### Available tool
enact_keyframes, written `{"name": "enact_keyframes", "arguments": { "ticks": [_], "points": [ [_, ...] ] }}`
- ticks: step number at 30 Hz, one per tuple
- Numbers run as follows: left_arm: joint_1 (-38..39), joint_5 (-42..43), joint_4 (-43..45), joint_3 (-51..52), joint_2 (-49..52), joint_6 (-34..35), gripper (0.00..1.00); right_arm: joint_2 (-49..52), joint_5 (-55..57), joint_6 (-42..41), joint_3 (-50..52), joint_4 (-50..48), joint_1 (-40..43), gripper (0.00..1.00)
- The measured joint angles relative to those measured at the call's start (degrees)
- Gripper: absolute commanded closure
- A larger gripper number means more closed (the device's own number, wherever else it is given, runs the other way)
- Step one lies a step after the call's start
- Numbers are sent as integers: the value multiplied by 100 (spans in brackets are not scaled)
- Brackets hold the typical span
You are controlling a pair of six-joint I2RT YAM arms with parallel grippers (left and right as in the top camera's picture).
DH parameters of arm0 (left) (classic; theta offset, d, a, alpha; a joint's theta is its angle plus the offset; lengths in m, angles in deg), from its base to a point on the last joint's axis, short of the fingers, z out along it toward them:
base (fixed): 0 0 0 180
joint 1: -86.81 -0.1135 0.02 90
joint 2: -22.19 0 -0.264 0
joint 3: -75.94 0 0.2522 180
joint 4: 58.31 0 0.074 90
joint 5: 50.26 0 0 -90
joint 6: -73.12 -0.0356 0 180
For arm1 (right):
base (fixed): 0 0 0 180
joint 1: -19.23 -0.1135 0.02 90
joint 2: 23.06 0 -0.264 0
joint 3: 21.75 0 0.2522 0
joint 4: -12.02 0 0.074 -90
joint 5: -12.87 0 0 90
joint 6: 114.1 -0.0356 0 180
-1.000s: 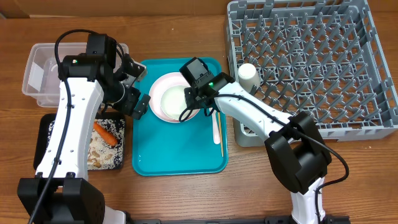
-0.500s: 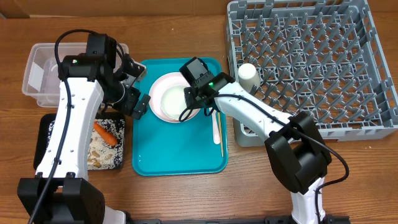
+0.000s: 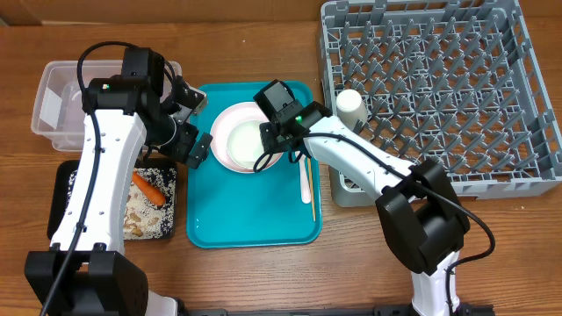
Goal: Sort waste into correct bins and load items into the dishwasher
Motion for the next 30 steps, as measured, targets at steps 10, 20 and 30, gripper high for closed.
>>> {"name": "enact_keyframes", "arguments": {
  "ticks": [10, 20, 30],
  "points": [
    [0, 0, 0, 0, 0, 0, 0, -28, 2, 11, -2, 20, 0, 96],
    [0, 0, 0, 0, 0, 0, 0, -57, 2, 11, -28, 114, 2, 96],
    [0, 0, 0, 0, 0, 0, 0, -455, 0, 2, -382, 350, 2, 96]
  ]
}}
